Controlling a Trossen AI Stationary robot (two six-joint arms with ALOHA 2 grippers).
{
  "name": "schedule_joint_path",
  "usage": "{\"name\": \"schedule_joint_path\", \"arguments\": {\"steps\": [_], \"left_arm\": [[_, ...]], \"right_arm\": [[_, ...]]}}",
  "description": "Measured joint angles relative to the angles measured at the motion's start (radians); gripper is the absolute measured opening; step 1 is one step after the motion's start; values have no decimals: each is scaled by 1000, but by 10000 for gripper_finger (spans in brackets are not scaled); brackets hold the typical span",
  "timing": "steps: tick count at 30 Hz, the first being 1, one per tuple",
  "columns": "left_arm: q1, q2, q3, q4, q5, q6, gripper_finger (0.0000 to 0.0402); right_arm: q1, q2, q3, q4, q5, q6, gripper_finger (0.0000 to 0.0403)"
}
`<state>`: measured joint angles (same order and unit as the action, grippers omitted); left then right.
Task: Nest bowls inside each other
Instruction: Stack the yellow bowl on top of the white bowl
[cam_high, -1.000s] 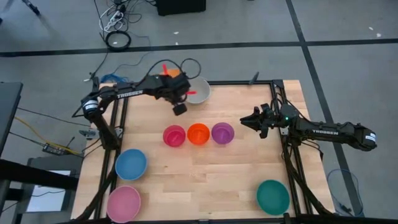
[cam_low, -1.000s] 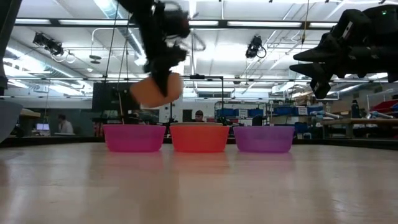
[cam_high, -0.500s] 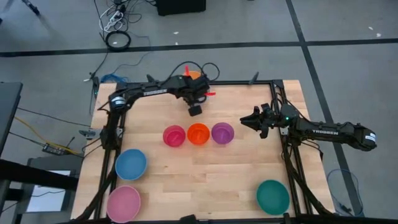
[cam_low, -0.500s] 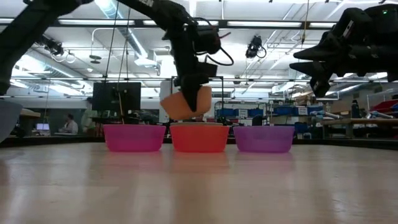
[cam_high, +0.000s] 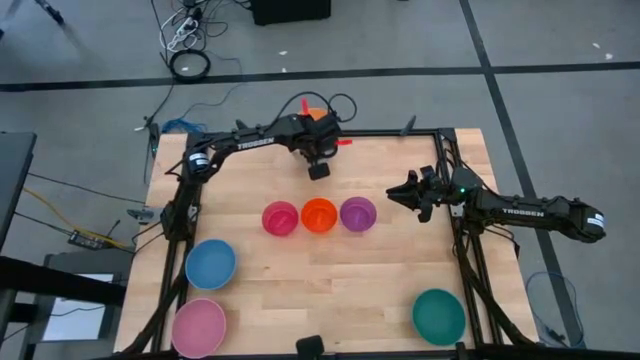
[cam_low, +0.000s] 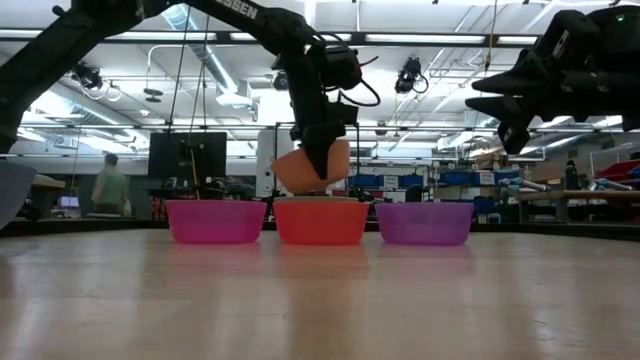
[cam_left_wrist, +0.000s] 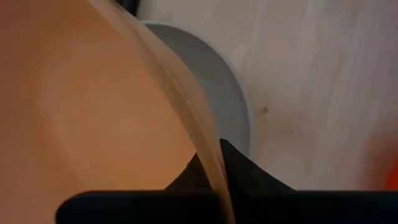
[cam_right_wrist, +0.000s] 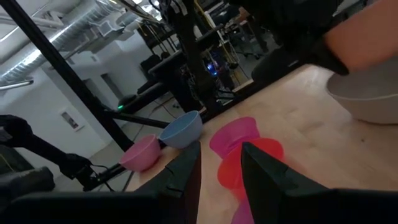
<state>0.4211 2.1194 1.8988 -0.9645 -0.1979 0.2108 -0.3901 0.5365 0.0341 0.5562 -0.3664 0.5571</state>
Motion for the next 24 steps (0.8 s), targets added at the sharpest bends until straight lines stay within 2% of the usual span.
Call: {"name": "schedule_joint_path", "arguments": {"steps": [12, 16, 24], "left_arm": [[-10, 0, 0, 5, 17, -8, 28], [-12, -1, 0, 3, 17, -37, 66], [-11, -1, 0, 7, -10, -59, 170]], "right_arm": [[0, 0, 0, 25, -5, 15, 103], [0, 0, 0, 25, -16, 15, 103], [0, 0, 0, 26, -23, 16, 103]]}}
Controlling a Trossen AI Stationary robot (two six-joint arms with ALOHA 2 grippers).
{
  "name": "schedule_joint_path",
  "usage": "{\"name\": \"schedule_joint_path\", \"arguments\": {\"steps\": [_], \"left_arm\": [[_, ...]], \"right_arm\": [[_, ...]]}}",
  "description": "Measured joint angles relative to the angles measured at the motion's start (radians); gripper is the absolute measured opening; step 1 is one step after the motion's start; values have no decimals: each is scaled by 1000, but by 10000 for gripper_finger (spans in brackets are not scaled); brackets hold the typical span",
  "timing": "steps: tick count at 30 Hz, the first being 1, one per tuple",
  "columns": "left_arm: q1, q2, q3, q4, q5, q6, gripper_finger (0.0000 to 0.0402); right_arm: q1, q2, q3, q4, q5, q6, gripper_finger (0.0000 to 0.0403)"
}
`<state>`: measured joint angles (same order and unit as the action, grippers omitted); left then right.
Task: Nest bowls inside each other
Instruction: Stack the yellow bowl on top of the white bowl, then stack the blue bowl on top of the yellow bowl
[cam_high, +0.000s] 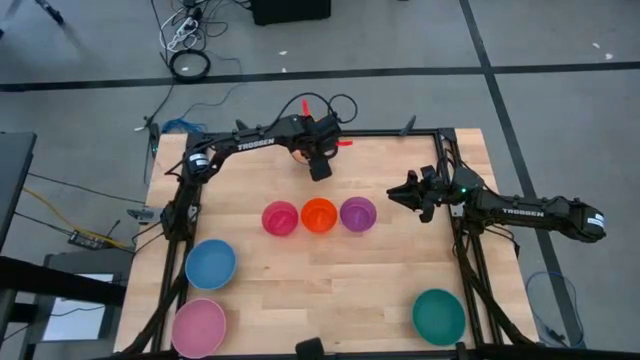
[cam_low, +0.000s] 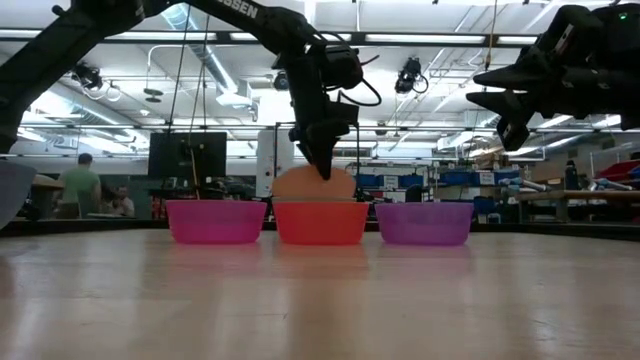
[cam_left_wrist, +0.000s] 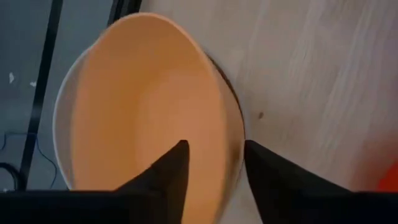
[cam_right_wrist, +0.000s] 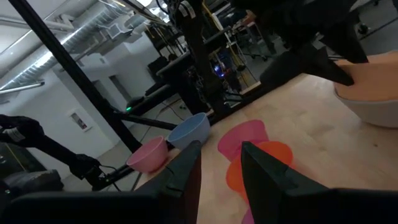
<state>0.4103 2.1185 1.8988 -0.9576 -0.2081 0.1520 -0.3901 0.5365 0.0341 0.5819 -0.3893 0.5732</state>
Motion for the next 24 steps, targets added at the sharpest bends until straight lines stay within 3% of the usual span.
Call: {"name": "schedule_joint_path", "arguments": {"steps": [6, 14, 20, 24], "left_arm": [[-1, 0, 5, -22, -34, -3, 201], [-40, -27, 136, -340, -58, -91, 202], [-133, -212, 142, -396, -133, -168, 202], [-214, -363, 142, -448, -187, -306, 202]], "right_arm": [[0, 0, 0, 0, -2, 1, 103], [4, 0, 0, -19, -51, 37, 103], [17, 0, 0, -20, -106, 36, 103], [17, 0, 0, -23, -113, 36, 103]]}}
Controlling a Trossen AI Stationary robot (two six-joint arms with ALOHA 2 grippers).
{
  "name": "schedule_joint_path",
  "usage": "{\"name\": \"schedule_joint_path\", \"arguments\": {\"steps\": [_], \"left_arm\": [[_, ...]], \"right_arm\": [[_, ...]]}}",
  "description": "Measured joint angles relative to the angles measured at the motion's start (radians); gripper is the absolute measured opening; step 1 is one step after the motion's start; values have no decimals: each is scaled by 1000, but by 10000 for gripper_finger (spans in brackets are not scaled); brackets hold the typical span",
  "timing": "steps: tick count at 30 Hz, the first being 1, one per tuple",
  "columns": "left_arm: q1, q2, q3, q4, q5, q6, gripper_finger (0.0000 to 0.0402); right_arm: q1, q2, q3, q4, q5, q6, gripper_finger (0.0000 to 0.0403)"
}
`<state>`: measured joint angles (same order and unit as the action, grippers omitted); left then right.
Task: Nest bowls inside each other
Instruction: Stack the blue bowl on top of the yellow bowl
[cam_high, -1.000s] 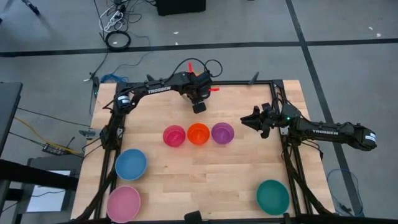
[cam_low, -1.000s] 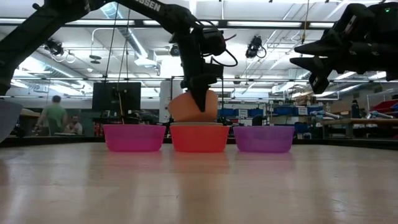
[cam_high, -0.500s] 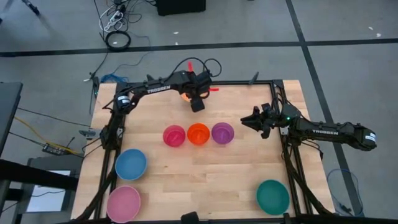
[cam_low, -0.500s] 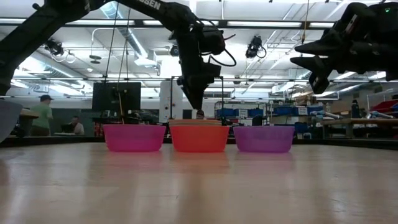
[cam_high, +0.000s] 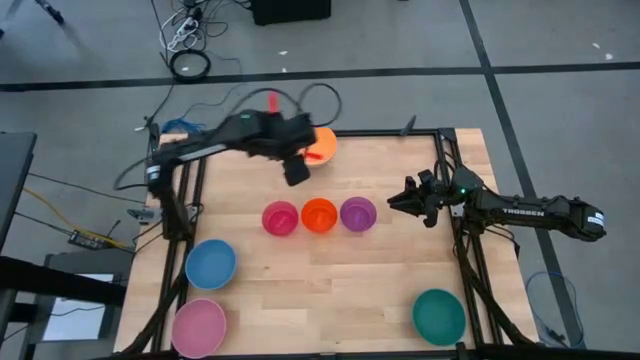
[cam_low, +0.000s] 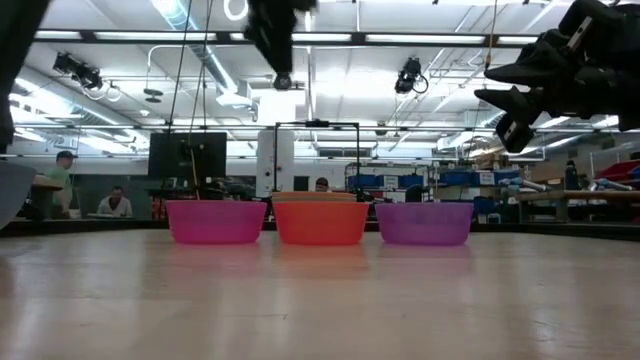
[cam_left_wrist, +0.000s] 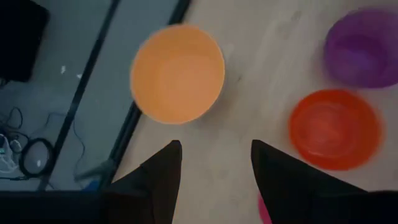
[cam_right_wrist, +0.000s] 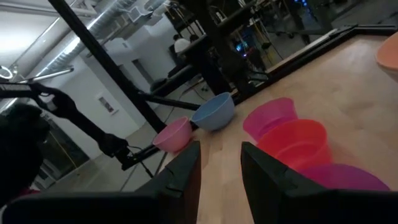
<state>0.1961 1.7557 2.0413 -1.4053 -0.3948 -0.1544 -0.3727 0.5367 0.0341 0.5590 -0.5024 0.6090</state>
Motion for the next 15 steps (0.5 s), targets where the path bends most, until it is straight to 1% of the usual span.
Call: {"name": "schedule_joint_path", "arguments": {"steps": [2, 4, 5, 6, 10, 15], "left_arm": [[-53, -61, 1, -59, -42, -95, 202], [-109, -98, 0, -152, -84, -216, 202], [-138, -113, -11, -176, -97, -282, 202], [-167, -129, -38, -164, -102, -334, 202], [-275, -181, -175, -163, -80, -553, 202], [-373, -189, -399, -158, 23, -835, 202]], "right_arm": [[0, 0, 0, -4, 0, -1, 103], [0, 0, 0, -12, -1, -4, 103], [0, 0, 0, -18, -1, -5, 103], [0, 0, 0, -26, 0, -7, 103], [-5, 0, 0, -47, 2, -6, 103], [-9, 0, 0, -43, 27, 17, 103]]}}
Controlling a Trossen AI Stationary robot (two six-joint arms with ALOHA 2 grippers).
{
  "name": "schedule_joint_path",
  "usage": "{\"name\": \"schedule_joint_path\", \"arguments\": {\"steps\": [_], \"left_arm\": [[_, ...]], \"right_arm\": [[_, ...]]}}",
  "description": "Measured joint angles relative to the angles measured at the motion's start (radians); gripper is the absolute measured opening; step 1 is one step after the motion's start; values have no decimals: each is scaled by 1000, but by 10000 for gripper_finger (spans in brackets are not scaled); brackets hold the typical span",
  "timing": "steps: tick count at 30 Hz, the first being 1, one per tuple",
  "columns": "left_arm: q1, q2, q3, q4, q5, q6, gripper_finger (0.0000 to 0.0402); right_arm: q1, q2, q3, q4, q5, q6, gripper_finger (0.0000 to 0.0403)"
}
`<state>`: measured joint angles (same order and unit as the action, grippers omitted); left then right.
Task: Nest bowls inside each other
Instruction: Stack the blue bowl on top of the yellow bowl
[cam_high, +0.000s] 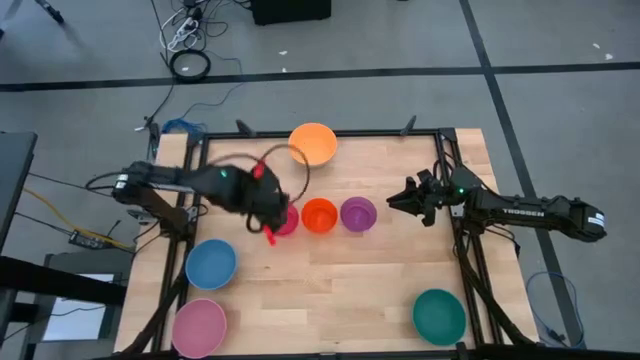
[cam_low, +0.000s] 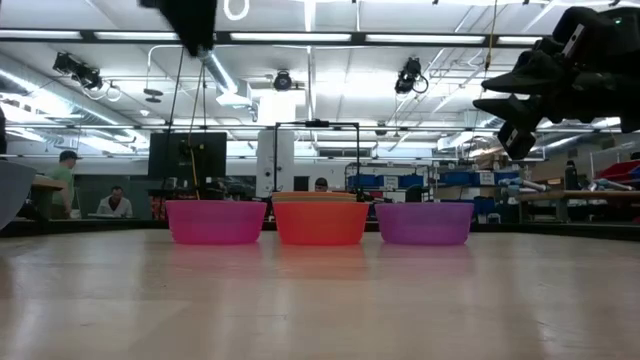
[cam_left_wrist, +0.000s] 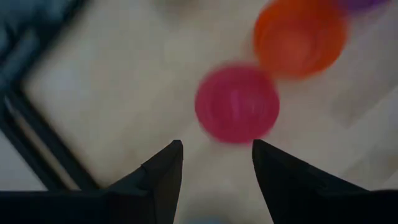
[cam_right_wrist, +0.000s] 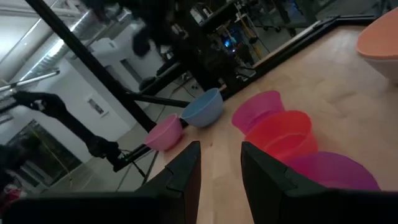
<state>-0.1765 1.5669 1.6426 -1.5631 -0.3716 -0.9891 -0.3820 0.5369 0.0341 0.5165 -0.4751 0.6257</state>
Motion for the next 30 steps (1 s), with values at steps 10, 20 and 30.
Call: {"name": "schedule_joint_path", "arguments": {"steps": [10, 20, 30], "left_arm": [[-148, 11, -263, 183, 277, -427, 202], [-301, 11, -347, 171, 497, -757, 202], [-363, 11, -484, 400, 519, -890, 202]], "right_arm": [[-2, 0, 0, 7, 20, 12, 103], [-2, 0, 0, 5, 22, 28, 103], [-2, 0, 0, 5, 27, 29, 103]]}}
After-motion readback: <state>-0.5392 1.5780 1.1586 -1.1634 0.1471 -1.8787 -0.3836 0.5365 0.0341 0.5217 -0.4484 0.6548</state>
